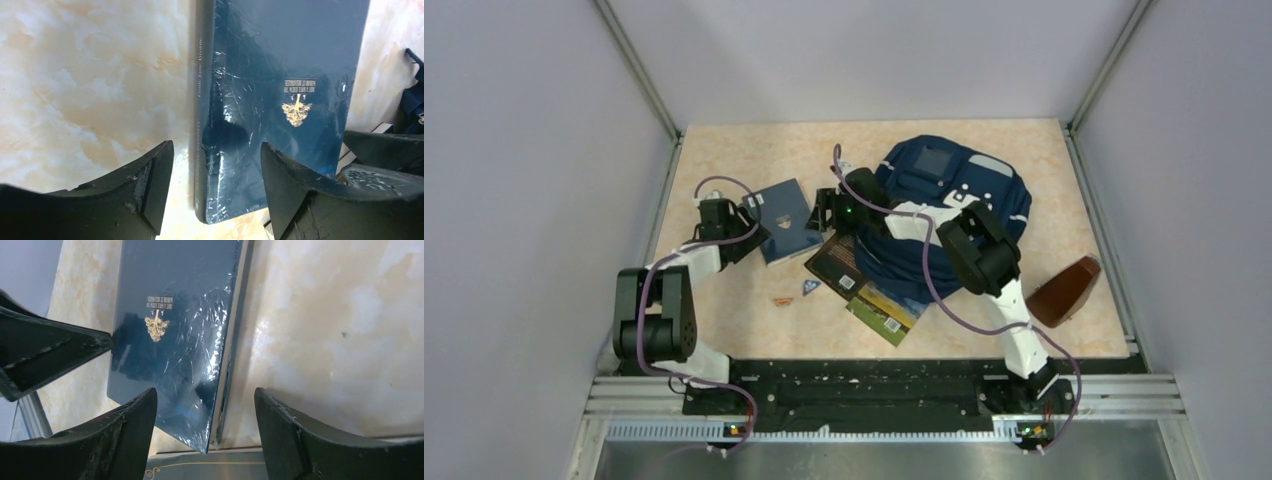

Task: Pack the student bag
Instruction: Pick up the book from the center of the board.

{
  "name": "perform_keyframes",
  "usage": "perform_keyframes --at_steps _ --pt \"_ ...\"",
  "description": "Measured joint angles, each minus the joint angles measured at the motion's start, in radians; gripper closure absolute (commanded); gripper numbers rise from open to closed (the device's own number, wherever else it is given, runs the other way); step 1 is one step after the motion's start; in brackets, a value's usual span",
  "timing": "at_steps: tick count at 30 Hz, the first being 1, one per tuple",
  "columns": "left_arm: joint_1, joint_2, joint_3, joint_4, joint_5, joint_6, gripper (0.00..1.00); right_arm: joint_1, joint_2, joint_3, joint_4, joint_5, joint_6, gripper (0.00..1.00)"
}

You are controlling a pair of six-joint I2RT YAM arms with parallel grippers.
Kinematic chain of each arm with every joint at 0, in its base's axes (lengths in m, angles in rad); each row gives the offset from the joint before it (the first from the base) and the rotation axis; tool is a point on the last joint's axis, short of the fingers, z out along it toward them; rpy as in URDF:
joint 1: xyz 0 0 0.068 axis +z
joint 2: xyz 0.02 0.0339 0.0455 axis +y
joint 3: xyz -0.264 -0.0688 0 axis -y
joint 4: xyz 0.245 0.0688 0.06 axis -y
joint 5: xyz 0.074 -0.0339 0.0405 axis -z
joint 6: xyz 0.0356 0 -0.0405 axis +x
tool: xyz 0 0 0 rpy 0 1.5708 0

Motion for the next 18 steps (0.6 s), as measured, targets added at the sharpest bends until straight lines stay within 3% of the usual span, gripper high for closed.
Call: perform_keyframes --at_steps 10,18 --pt "0.012 0.102 0.043 0.064 0.122 -0.016 0.33 -0.004 0.108 0.158 -0.032 -0.132 0.032 0.29" --pt "0.026 0.102 0.041 0.063 0.129 -0.024 0.40 -0.018 0.113 0.109 0.071 -0.190 0.166 0.38"
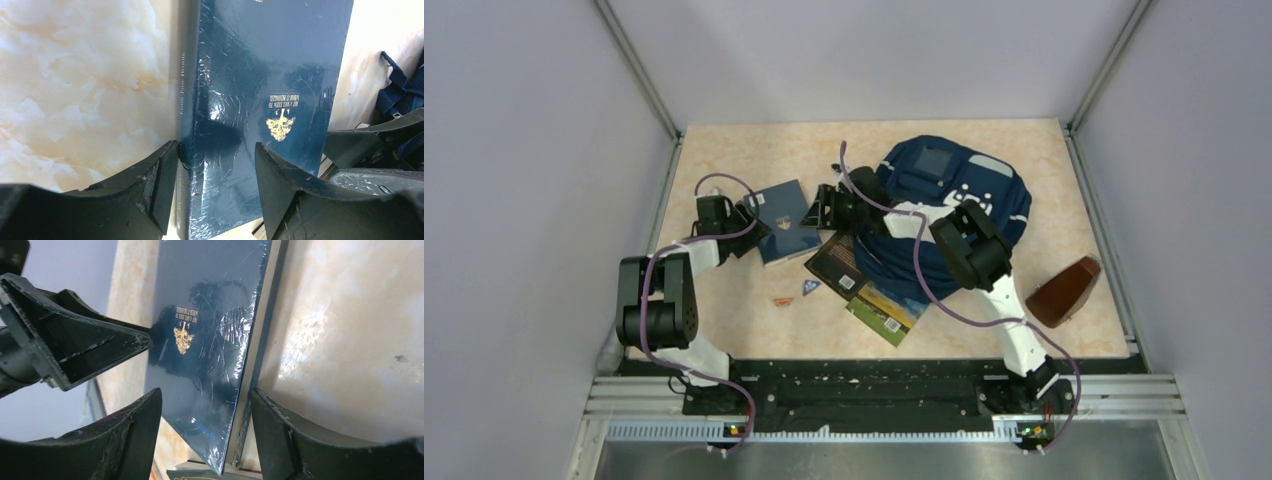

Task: Pack the student bag
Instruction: Pick up the book from the center of the board.

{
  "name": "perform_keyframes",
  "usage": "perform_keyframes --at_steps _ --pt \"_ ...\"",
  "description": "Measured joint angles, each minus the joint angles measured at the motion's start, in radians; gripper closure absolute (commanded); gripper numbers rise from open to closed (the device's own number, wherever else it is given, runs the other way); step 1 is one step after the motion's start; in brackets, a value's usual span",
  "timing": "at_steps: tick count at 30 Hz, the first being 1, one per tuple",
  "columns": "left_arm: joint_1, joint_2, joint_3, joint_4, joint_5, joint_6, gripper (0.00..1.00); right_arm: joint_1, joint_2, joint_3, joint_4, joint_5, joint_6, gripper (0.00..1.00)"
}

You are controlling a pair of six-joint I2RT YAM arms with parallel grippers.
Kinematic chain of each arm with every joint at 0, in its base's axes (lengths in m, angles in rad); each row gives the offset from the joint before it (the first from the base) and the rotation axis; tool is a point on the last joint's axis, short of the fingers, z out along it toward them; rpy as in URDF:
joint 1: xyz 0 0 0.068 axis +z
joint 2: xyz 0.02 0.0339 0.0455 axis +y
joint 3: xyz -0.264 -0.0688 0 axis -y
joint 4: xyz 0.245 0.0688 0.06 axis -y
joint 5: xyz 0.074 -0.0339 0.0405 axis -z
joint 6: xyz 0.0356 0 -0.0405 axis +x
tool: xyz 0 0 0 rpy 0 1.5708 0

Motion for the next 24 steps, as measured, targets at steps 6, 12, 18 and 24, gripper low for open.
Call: perform_keyframes --at_steps 6,12,18,24 --pt "0.007 -0.006 -0.007 -0.001 -0.003 0.010 0.43 -0.013 -0.017 -0.114 0.196 -0.046 0.157 0.48" --pt "0.012 -0.046 -0.028 -0.024 -0.001 0.041 0.45 -0.013 -0.056 -0.206 0.322 -0.068 0.264 0.59" --pt "0.015 -0.097 -0.035 -0.034 0.015 0.062 0.46 -0.013 -0.103 -0.249 0.384 -0.084 0.314 0.62" --pt "0.023 -0.137 -0.035 -0.032 0.032 0.084 0.46 -0.013 -0.130 -0.252 0.395 -0.101 0.319 0.64"
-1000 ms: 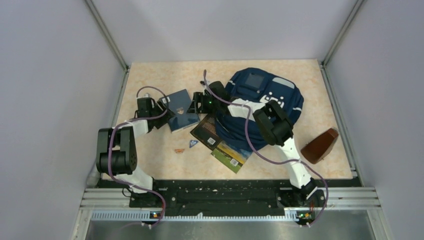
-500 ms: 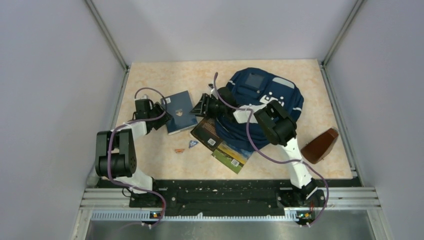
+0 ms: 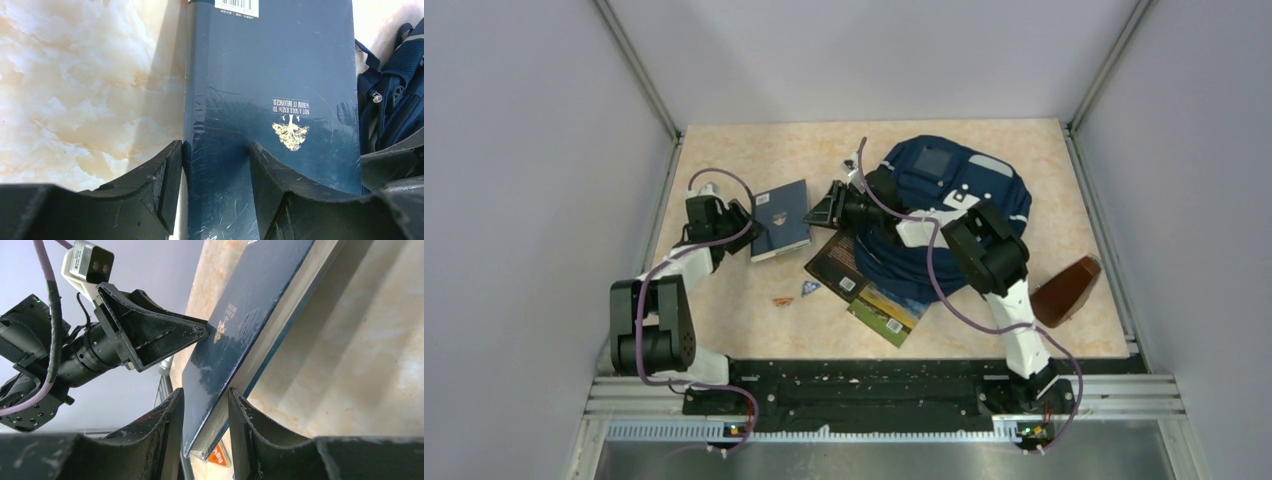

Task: Pack the student bag
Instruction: Pick up the book from the center of the board.

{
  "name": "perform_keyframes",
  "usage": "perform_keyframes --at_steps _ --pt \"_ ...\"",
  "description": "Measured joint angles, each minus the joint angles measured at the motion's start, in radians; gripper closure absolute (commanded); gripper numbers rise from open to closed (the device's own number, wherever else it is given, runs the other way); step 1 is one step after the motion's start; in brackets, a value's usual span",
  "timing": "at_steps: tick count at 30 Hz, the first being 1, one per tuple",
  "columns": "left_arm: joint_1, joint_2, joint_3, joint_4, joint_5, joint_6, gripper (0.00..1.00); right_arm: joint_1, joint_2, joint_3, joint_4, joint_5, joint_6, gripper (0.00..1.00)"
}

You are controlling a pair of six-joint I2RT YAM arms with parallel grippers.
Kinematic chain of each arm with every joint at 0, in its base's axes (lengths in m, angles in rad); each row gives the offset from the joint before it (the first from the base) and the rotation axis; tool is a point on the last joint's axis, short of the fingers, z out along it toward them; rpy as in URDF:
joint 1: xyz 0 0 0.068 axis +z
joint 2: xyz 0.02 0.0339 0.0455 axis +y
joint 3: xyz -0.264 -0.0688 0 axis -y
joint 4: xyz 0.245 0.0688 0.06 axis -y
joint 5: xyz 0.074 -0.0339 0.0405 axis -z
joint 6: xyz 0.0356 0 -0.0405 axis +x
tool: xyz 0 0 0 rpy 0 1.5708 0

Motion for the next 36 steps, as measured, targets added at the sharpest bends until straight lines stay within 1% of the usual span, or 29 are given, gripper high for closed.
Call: perform_keyframes --at_steps 5,10,16,22,23,24,28,31,36 --pt "0.003 -0.001 0.000 0.007 0.043 0.009 0.47 0.000 -0.036 -0.033 -0.007 0.004 -0.017 0.64" --pt "-0.024 0.003 -0.015 0.057 0.101 0.000 0.47 0.000 -0.151 -0.144 -0.029 0.033 -0.053 0.64" --pt "-0.132 0.029 -0.018 0.128 0.098 -0.022 0.47 0.000 -0.333 -0.294 -0.114 0.102 -0.132 0.64" --pt "-0.264 0.109 -0.018 0.231 0.092 -0.082 0.48 0.003 -0.510 -0.407 -0.242 0.186 -0.226 0.63" --pt "-0.289 0.127 -0.018 0.245 0.114 -0.101 0.48 0.009 -0.534 -0.422 -0.252 0.197 -0.238 0.62" --pt "-0.323 0.145 -0.018 0.271 0.120 -0.119 0.48 0.017 -0.550 -0.432 -0.262 0.209 -0.255 0.61" --pt "-0.380 0.182 0.014 0.345 0.164 -0.149 0.48 0.040 -0.629 -0.502 -0.319 0.276 -0.300 0.51" --pt "-0.400 0.202 0.023 0.381 0.195 -0.165 0.48 0.043 -0.665 -0.527 -0.355 0.332 -0.326 0.43" --pt "-0.402 0.208 0.023 0.396 0.209 -0.171 0.48 0.044 -0.742 -0.587 -0.370 0.432 -0.340 0.30"
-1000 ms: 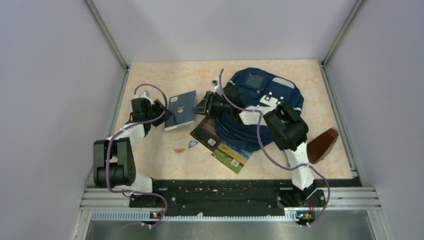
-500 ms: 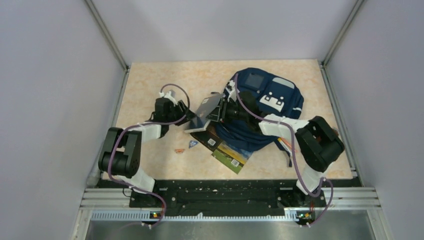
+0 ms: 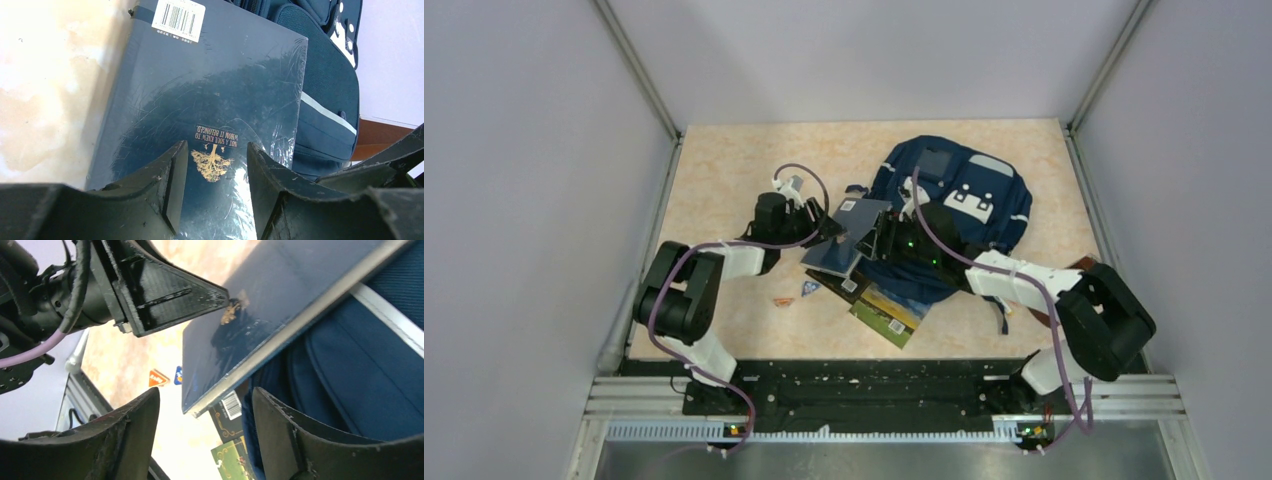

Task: Pack the student bag
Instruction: Pick up the book from the center of the board.

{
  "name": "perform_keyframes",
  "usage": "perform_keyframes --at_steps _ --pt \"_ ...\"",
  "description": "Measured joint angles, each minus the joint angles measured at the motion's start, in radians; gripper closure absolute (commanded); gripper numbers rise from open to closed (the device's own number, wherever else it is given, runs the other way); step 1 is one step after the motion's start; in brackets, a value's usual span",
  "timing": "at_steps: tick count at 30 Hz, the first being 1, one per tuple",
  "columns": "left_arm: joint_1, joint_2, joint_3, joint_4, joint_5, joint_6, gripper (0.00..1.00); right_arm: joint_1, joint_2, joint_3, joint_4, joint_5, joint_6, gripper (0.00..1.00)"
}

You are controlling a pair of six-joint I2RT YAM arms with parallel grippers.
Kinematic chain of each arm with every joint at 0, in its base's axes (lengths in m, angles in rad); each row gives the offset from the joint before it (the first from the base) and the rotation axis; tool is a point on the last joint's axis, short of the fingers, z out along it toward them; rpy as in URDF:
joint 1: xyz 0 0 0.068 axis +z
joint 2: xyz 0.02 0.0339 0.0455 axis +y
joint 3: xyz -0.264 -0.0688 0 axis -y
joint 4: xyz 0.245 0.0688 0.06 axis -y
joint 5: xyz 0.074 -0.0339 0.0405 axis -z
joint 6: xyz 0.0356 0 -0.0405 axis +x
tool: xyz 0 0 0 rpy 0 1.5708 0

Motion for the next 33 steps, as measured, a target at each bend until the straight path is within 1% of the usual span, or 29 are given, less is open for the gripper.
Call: perform_keyframes --at_steps 2,5,10,16,21,28,33 --pt "0.000 0.003 0.001 0.002 0.002 0.000 0.48 0.000 -0.034 -0.030 -0.005 0.049 0.006 0.27" --pt "0.000 0.004 0.005 0.000 0.004 0.000 0.48 -0.001 -0.062 -0.062 -0.005 0.117 0.021 0.26" --pt "-0.001 0.004 0.024 -0.036 0.003 0.016 0.48 -0.036 -0.060 -0.102 0.046 0.143 0.061 0.30" --pt "-0.003 0.004 0.048 -0.081 0.001 0.042 0.48 -0.076 0.027 -0.097 0.150 0.117 0.099 0.39" --pt "-0.003 0.005 0.054 -0.095 0.001 0.053 0.48 -0.077 0.124 -0.075 0.196 0.095 0.144 0.42" --pt "-0.003 0.008 0.058 -0.096 0.003 0.056 0.48 -0.077 0.185 -0.073 0.303 0.092 0.196 0.47" --pt "-0.003 0.008 0.058 -0.097 0.004 0.057 0.48 -0.077 0.246 -0.058 0.363 0.094 0.230 0.48"
